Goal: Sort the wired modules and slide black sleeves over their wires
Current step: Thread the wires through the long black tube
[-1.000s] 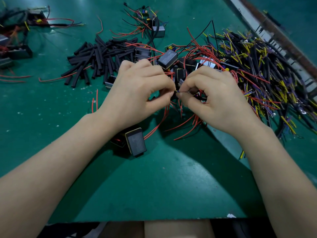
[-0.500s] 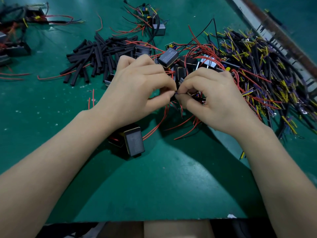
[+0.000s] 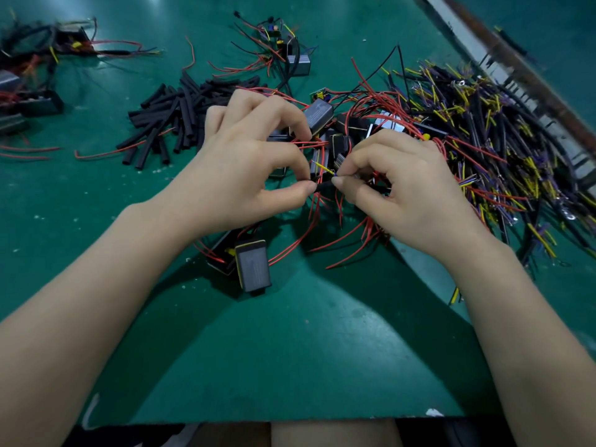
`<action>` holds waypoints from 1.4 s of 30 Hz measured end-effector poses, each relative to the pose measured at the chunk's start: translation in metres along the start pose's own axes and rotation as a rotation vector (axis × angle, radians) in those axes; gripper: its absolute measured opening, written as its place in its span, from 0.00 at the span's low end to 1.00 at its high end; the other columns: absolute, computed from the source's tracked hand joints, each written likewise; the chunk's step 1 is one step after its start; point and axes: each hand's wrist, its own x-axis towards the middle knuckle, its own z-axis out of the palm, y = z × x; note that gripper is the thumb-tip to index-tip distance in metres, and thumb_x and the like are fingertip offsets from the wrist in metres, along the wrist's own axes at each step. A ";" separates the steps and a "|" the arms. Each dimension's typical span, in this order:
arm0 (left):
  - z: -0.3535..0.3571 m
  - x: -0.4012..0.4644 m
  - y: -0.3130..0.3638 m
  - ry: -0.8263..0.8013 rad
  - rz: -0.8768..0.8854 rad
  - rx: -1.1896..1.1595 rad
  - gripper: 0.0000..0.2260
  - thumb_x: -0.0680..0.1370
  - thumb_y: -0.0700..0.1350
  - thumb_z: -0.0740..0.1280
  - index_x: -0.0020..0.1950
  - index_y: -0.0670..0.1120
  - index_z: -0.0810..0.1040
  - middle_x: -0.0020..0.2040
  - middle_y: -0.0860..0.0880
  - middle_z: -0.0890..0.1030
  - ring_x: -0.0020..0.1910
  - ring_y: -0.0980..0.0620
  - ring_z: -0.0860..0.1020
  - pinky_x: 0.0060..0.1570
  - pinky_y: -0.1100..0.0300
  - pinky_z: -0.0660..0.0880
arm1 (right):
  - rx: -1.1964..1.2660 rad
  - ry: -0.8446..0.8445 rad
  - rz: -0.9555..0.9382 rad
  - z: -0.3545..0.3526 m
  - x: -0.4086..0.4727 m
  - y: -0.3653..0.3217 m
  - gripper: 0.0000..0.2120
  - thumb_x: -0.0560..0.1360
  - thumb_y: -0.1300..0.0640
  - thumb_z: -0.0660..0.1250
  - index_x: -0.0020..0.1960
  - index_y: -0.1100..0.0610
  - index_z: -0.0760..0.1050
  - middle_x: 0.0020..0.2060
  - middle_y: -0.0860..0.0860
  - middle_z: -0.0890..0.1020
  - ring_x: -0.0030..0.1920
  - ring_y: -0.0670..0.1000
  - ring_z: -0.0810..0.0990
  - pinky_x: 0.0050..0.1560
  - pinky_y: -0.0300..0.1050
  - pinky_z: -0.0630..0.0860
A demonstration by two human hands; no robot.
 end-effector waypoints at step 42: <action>0.021 0.000 0.012 0.273 -0.074 -0.263 0.04 0.74 0.45 0.72 0.45 0.46 0.85 0.45 0.51 0.71 0.46 0.47 0.73 0.44 0.40 0.70 | 0.565 0.209 0.346 0.015 0.002 -0.014 0.14 0.72 0.59 0.74 0.47 0.46 0.71 0.34 0.43 0.80 0.35 0.39 0.76 0.40 0.34 0.69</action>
